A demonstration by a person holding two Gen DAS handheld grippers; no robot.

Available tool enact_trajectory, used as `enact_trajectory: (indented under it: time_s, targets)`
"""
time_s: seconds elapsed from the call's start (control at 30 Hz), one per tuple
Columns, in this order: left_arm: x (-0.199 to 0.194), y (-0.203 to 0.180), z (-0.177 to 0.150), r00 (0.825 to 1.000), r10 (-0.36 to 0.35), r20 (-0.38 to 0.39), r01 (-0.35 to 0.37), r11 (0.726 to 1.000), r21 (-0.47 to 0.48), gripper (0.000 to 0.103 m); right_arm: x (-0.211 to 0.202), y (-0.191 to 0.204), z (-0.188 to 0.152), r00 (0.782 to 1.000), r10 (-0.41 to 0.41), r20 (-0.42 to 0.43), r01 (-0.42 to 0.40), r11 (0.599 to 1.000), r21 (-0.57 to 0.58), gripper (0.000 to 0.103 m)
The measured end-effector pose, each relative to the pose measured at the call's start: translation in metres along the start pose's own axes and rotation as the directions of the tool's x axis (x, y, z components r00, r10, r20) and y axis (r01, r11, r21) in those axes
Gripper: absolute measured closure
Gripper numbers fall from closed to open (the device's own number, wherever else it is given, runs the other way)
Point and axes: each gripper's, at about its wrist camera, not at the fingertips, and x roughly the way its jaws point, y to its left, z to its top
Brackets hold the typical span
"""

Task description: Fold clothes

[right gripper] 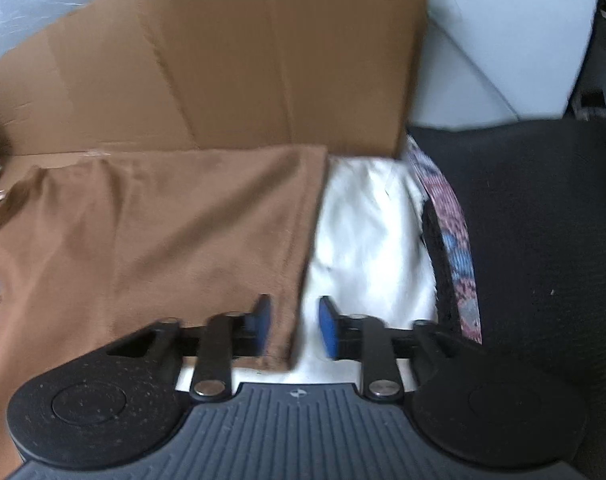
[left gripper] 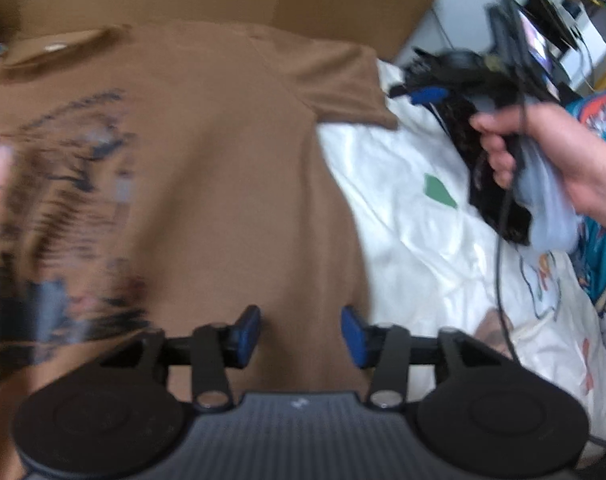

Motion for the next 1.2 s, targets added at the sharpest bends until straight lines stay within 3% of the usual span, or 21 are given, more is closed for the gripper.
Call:
enact_trajectory:
  time_s: [0.2,0.4,0.8,1.2]
  targets:
    - [-0.020,0.042,0.008,0.995,0.083,0.049,-0.077,0.991,-0.110,0.054,-0.012,0.011,0.002,0.997,0.070,0.016,-0.071,0.997,0.020,0.065]
    - [-0.038,0.075,0.015,0.982,0.165,0.090,-0.151,0.977,-0.151,0.054,-0.017,0.027,-0.002,0.991,0.137,0.012,-0.137,0.990,0.021,0.065]
    - [-0.070,0.122,0.007,0.937,0.322,0.139,-0.286,0.931,-0.228,0.050,-0.029,0.069,-0.010,0.972,0.232,0.029,-0.231,0.972,-0.050,0.057]
    - [-0.112,0.172,0.007,0.852,0.475,0.219,-0.383,0.851,-0.359,0.044,-0.042,0.096,-0.019,0.956,0.285,0.072,-0.273,0.952,-0.139,0.053]
